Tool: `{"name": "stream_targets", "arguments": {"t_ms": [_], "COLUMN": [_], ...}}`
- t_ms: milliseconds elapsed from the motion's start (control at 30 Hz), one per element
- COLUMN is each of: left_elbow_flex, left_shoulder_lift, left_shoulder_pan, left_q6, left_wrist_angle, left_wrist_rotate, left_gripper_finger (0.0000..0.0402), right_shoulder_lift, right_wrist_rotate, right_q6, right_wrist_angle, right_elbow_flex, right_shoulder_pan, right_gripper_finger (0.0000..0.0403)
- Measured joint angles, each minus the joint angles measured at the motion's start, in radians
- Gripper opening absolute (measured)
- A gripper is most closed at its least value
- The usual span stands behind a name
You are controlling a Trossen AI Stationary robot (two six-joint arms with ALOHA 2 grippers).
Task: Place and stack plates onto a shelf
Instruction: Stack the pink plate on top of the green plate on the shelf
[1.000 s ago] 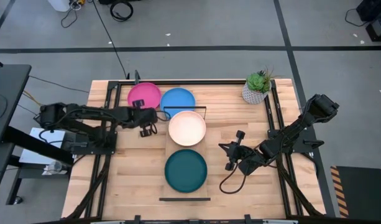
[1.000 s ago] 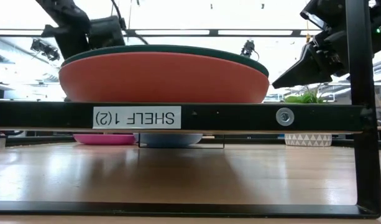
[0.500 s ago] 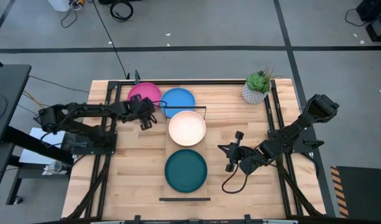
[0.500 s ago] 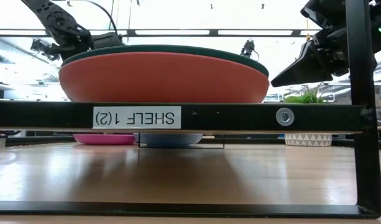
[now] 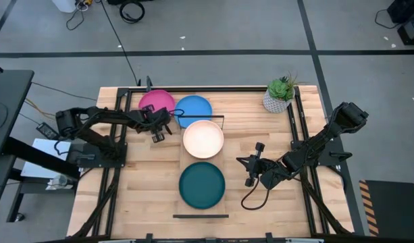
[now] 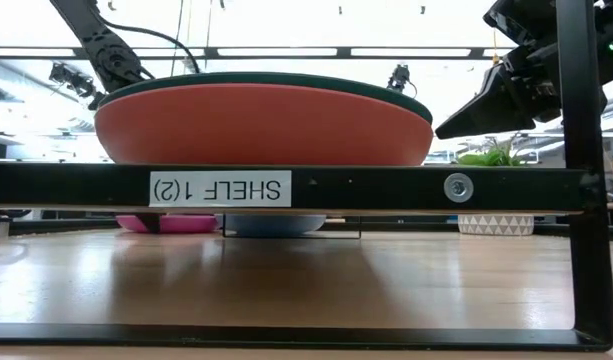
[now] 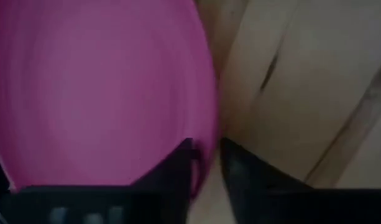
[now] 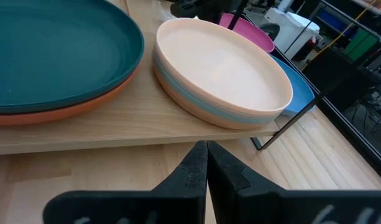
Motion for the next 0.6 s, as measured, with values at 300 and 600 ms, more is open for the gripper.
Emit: {"name": "stream_targets", "arguments": {"t_ms": [300, 600], "left_elbow_flex": [0.048, 0.182], "left_shoulder_lift": [-0.102, -0.304], "left_shoulder_pan": [-0.01, -0.05], "left_q6": [-0.005, -0.014], "left_wrist_angle": [-0.049, -0.114], "left_wrist_rotate": [-0.031, -0.06], "left_gripper_finger": [0.0018, 0.0017], "right_shoulder_lift": [0.0, 0.0], "right_wrist_rotate": [0.0, -0.005], "right_q6": [0.0, 0.003], "right_wrist_angle": [0.0, 0.001], "right_elbow_flex": [0.0, -0.002], "right_shoulder_pan": [0.0, 0.0], "right_gripper_finger": [0.0014, 0.0014]}}
